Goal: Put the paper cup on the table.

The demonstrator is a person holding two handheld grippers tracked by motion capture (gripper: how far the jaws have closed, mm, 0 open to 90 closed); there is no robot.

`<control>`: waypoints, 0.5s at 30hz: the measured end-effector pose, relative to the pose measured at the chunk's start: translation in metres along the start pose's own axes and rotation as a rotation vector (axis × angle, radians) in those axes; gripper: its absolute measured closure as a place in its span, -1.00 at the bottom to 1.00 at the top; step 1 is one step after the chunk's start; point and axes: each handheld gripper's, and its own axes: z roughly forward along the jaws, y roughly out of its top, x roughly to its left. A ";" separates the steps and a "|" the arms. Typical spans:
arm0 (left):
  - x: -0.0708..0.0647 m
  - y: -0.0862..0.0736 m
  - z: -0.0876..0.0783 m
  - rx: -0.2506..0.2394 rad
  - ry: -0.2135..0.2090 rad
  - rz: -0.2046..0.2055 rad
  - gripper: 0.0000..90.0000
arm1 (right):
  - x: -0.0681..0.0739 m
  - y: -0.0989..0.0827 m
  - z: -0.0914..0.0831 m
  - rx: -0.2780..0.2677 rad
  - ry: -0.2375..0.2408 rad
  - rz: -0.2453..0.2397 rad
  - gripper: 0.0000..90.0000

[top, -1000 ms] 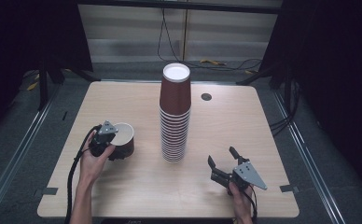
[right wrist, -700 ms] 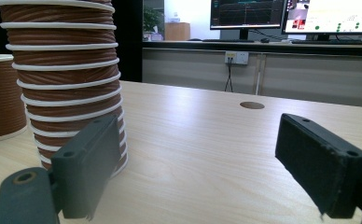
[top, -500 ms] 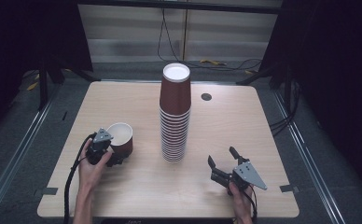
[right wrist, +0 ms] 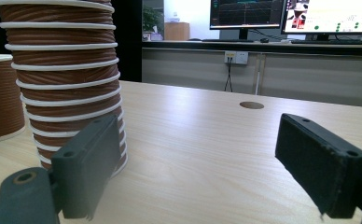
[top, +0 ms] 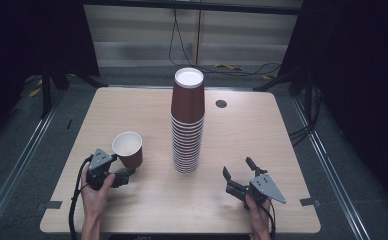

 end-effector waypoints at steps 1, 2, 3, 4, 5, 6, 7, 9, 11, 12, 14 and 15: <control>-0.002 -0.002 -0.002 -0.007 0.010 0.001 -0.65 | 0.000 0.000 0.000 -0.001 0.000 -0.002 -0.70; -0.004 -0.003 -0.004 -0.022 0.019 -0.003 -0.65 | 0.000 0.000 0.000 0.001 -0.002 0.000 -0.70; -0.006 -0.003 -0.006 -0.040 0.019 0.000 -0.65 | 0.000 0.000 0.000 0.001 -0.002 -0.001 -0.70; -0.008 -0.004 -0.009 -0.054 0.008 -0.002 -0.65 | 0.000 0.000 0.000 0.000 0.001 0.001 -0.70; -0.010 -0.004 -0.012 -0.072 0.012 0.000 -0.65 | 0.000 0.000 0.000 0.001 0.001 0.002 -0.70; -0.013 -0.004 -0.015 -0.078 0.017 0.009 -0.65 | 0.000 0.000 0.000 0.000 0.001 0.001 -0.70; -0.017 -0.005 -0.017 -0.090 0.023 0.010 -0.65 | 0.000 0.000 0.000 0.001 0.002 0.001 -0.70; -0.024 -0.007 -0.019 -0.115 0.015 0.021 -0.65 | 0.000 0.000 0.000 0.002 0.001 0.002 -0.70; -0.032 -0.010 -0.020 -0.135 0.027 0.036 -0.65 | 0.000 0.000 0.000 0.001 0.001 -0.001 -0.70; -0.036 -0.010 -0.020 -0.139 0.029 0.041 -0.65 | 0.000 0.000 0.000 0.001 0.002 0.000 -0.70; -0.044 -0.012 -0.021 -0.148 0.030 0.069 -0.65 | 0.000 0.000 0.000 0.001 0.002 0.000 -0.70; -0.048 -0.013 -0.022 -0.159 0.029 0.075 -0.65 | 0.000 0.000 0.000 0.001 0.002 0.000 -0.70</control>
